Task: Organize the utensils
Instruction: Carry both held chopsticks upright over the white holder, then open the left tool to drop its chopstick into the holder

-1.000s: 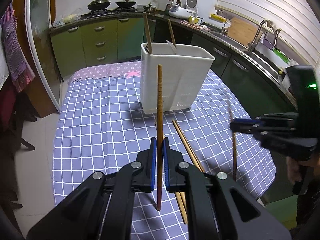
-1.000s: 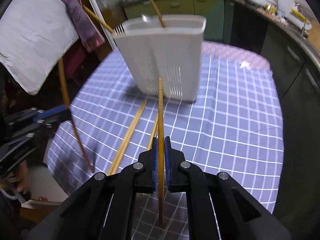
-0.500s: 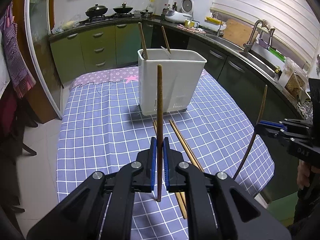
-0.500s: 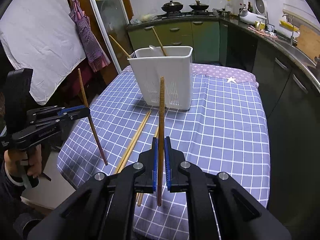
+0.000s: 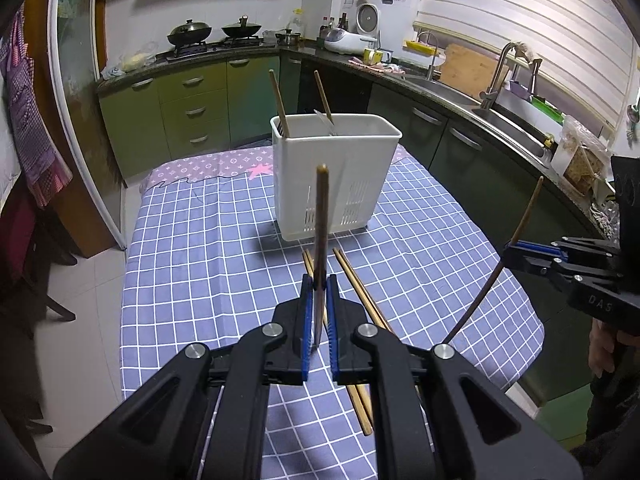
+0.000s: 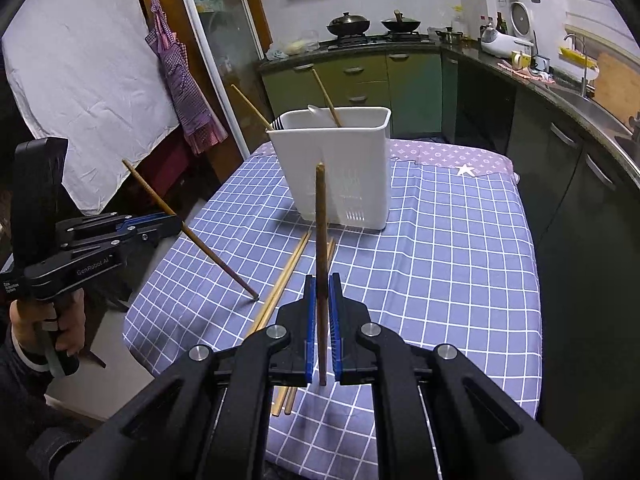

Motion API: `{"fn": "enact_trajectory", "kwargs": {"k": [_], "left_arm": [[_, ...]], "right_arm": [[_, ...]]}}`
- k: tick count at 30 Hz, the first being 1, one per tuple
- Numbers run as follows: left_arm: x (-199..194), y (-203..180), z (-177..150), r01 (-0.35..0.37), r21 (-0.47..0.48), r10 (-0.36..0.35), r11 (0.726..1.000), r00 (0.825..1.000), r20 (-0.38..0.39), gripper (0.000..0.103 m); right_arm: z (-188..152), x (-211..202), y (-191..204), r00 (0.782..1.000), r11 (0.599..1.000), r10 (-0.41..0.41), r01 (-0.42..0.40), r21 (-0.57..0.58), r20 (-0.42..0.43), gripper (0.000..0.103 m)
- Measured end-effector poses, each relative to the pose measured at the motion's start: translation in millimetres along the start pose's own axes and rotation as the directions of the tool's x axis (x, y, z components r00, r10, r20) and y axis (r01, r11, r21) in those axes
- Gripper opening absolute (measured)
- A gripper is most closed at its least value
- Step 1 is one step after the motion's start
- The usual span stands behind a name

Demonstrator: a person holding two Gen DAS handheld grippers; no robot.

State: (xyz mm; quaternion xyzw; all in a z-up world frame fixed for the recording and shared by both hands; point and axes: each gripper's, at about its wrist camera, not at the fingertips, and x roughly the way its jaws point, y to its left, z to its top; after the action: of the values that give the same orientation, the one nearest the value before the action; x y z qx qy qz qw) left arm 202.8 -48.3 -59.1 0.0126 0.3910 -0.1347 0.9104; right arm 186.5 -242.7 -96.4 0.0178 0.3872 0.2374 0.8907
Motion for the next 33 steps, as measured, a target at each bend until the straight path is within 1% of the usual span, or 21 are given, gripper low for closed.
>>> {"fn": "enact_trajectory", "kwargs": {"k": [6, 12, 16, 24, 25, 29, 30, 33], "left_arm": [[-4.0, 0.0, 6.6, 0.009, 0.001, -0.009, 1.000, 1.000, 0.006, 0.007], [-10.4, -6.0, 27.6, 0.035, 0.023, -0.035, 0.999, 0.999, 0.007, 0.007], [-19.3, -9.0, 54.7, 0.058, 0.028, -0.059, 0.998, 0.998, 0.032, 0.007], [-39.3, -10.6, 127.5, 0.047, 0.034, -0.051, 0.998, 0.988, 0.147, 0.007], [-42.7, -10.8, 139.2, 0.042, 0.036, -0.047, 0.998, 0.985, 0.168, 0.007], [-50.1, -8.7, 168.4, 0.027, 0.022, -0.032, 0.999, 0.973, 0.227, 0.007], [-49.4, -7.8, 176.2, 0.015, 0.017, -0.018, 1.000, 0.969, 0.245, 0.007], [-38.4, -8.9, 189.8, -0.021, 0.011, 0.017, 1.000, 0.966, 0.260, 0.007]], "right_arm": [[3.2, -2.9, 1.9, 1.000, 1.000, 0.003, -0.003, -0.013, 0.006, 0.007], [5.8, -4.6, 3.6, 1.000, 1.000, 0.004, -0.004, -0.022, 0.013, 0.007], [6.9, -4.9, 1.7, 1.000, 1.000, 0.008, -0.008, -0.019, 0.016, 0.007], [3.8, -2.8, -9.3, 1.000, 1.000, 0.016, -0.016, 0.007, 0.005, 0.007], [4.1, -1.6, -11.7, 1.000, 1.000, 0.017, -0.017, 0.011, 0.005, 0.007], [3.9, -1.2, -17.8, 1.000, 1.000, 0.015, -0.015, 0.022, 0.005, 0.007], [3.9, -1.2, -18.6, 1.000, 1.000, 0.016, -0.016, 0.023, 0.006, 0.007], [3.9, -1.2, -19.6, 1.000, 1.000, 0.020, -0.020, 0.024, 0.007, 0.007]]}}
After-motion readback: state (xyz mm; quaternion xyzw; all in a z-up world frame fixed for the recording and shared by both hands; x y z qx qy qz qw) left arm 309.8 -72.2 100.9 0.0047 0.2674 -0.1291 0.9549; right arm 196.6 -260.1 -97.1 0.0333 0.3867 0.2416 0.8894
